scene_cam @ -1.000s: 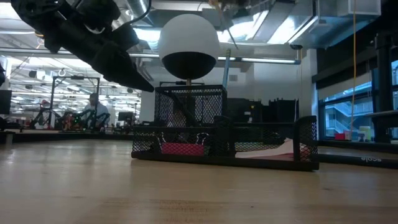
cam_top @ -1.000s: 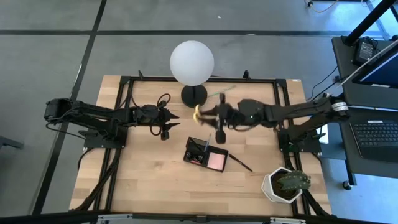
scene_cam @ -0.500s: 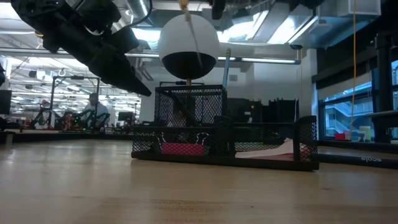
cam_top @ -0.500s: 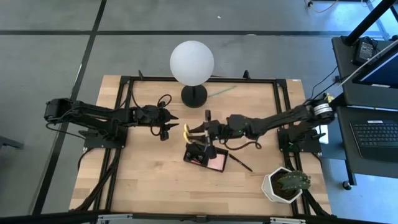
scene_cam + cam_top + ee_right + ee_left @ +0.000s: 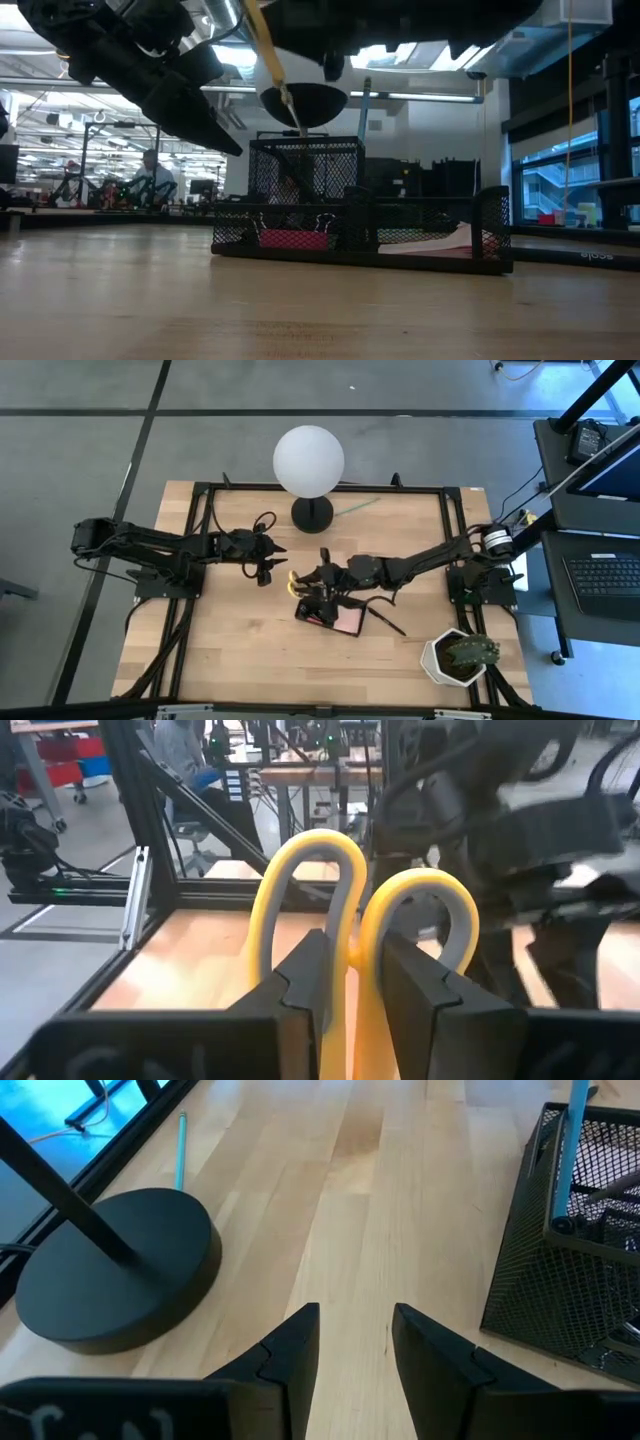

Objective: Pick and place office supplies into organizer
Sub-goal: Put the yellow scissors into the black desk organizer

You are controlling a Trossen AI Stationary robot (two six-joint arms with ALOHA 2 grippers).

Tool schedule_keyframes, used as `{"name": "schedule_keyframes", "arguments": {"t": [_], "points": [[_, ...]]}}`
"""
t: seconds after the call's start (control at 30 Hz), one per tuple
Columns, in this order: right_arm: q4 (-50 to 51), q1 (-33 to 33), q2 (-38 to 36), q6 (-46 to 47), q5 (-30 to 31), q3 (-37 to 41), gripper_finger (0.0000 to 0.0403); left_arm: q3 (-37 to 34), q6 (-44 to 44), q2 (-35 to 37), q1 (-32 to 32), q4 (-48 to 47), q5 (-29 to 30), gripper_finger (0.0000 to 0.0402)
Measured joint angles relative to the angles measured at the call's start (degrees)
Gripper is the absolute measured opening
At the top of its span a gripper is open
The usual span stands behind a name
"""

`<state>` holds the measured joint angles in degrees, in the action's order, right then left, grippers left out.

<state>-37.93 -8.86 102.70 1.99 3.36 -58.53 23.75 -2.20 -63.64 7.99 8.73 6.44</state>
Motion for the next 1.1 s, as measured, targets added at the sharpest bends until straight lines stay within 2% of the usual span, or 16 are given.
{"name": "schedule_keyframes", "arguments": {"t": [0.2,0.47,1.1], "points": [[0.64,0.04,2.1,1.0,0.09,-0.04,0.0071,0.0,0.11,0.0,0.0,0.0,0.0,0.0123],[4.3,0.06,4.28,2.44,4.55,-0.03,0.0079,0.0,1.14,0.0,-0.01,0.0,-0.01,0.0123],[7.23,0.07,4.54,1.7,4.63,-0.04,0.0082,0.0,1.45,0.0,-0.02,0.0,0.0,0.0123]]}}
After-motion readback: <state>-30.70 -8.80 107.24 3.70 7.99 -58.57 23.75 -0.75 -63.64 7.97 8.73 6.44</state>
